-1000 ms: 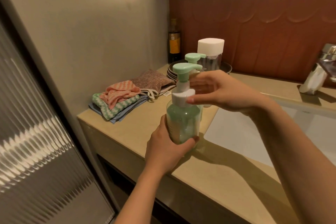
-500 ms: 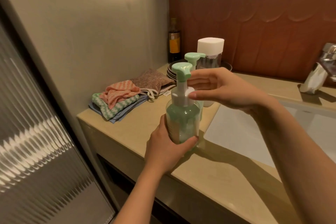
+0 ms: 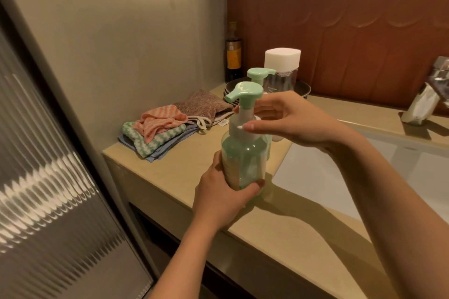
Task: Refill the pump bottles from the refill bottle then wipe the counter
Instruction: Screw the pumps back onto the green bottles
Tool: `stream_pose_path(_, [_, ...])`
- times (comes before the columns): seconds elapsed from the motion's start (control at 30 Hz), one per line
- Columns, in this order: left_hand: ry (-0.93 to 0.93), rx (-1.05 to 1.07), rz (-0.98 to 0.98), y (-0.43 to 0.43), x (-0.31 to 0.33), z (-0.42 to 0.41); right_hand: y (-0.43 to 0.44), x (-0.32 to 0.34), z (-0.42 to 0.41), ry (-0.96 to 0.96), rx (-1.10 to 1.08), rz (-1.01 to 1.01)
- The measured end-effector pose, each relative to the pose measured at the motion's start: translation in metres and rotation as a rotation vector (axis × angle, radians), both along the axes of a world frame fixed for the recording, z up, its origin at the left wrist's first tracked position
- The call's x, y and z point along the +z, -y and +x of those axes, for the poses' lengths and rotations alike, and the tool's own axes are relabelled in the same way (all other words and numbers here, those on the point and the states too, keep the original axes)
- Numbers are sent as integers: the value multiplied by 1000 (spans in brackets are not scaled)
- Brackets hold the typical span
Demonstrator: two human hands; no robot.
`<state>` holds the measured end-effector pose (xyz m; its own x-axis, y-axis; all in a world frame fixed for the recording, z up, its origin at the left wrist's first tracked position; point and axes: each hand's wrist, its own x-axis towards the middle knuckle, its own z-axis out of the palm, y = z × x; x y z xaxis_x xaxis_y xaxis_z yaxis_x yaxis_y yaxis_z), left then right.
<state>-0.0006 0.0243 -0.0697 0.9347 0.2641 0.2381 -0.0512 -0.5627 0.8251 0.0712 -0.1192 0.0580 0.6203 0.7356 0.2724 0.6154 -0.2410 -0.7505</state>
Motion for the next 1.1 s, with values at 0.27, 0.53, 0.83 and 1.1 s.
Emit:
stream_pose_path(0.27, [-26,-8,-65,1,-1,1,-23,-12,-9,265,-384,-37])
stream_pose_path(0.53, [-4,-7,-12,1,1,0,3,-1,3,-128,85,97])
stream_pose_path(0.83, [-11,-9,-47,1,-1,0,-19,-12,-5,168,-235,10])
stream_pose_path(1.1, [-2,-10,-15,1,0,0,-7,-11,4,-108,33,58])
